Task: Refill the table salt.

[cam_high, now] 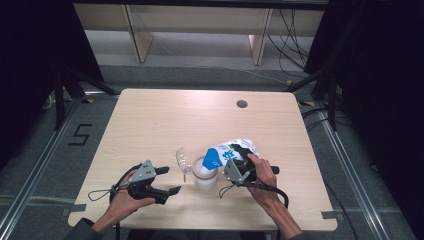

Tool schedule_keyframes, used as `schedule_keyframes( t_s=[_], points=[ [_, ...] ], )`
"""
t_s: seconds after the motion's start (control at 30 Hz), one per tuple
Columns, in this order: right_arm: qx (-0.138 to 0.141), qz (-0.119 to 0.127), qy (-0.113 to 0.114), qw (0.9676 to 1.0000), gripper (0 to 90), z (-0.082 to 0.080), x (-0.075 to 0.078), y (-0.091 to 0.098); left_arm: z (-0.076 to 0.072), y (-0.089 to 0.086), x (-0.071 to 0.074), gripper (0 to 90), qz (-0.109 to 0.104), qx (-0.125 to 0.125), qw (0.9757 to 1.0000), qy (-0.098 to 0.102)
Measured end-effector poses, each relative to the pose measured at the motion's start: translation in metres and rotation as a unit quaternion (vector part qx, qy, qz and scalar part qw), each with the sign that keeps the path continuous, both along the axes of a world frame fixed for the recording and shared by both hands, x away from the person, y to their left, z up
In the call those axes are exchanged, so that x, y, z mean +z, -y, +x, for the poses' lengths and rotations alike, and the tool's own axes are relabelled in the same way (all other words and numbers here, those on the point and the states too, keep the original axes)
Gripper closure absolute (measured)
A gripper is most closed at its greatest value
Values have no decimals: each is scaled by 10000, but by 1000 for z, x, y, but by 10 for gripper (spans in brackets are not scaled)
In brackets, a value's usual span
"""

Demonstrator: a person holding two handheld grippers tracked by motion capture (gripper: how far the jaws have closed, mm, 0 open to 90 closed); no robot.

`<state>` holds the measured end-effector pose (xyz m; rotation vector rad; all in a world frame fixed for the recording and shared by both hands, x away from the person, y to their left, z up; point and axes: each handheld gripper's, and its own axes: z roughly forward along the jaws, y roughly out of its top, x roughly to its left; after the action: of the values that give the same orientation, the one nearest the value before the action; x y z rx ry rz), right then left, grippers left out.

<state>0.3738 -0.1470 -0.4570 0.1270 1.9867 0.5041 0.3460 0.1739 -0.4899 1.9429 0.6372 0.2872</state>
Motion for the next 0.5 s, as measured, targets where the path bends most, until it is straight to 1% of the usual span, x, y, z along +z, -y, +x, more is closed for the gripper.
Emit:
schedule_keyframes(
  t_s=[0.03,0.07,0.1,0.13,0.17,0.2,0.27,0.33,0.4,0.43,0.47,0.5],
  points=[
    [-36,195,-145,9997,783,1,0,2,0,0,0,184,4,-3,10000,2],
    [-31,312,-250,9992,785,2,1,4,0,0,0,184,5,-6,10000,0],
    [-43,482,-315,9983,786,2,2,6,0,0,0,184,8,-10,10000,2],
    [-12,616,-422,9972,788,4,2,8,0,0,0,184,6,-9,10000,1],
    [30,798,-567,9952,791,6,3,12,0,0,0,184,4,-6,10000,4],
    [36,1014,-696,9924,794,8,4,15,0,0,0,184,5,-5,10000,3],
    [44,1352,-946,9863,801,11,5,21,0,0,0,184,10,-7,10000,-4],
    [64,1661,-1115,9798,807,14,5,27,0,0,0,184,15,-9,10000,-5],
    [43,1973,-1285,9719,810,16,4,33,0,0,0,185,4,-4,10000,-6],
    [69,2070,-1305,9696,812,18,4,36,0,0,0,185,8,-6,10000,-9],
    [29,2260,-1434,9635,813,18,3,39,0,0,0,184,7,-6,10000,-8],
    [60,2364,-1465,9605,813,20,2,42,0,0,0,184,5,-4,10000,-9]
  ],
)
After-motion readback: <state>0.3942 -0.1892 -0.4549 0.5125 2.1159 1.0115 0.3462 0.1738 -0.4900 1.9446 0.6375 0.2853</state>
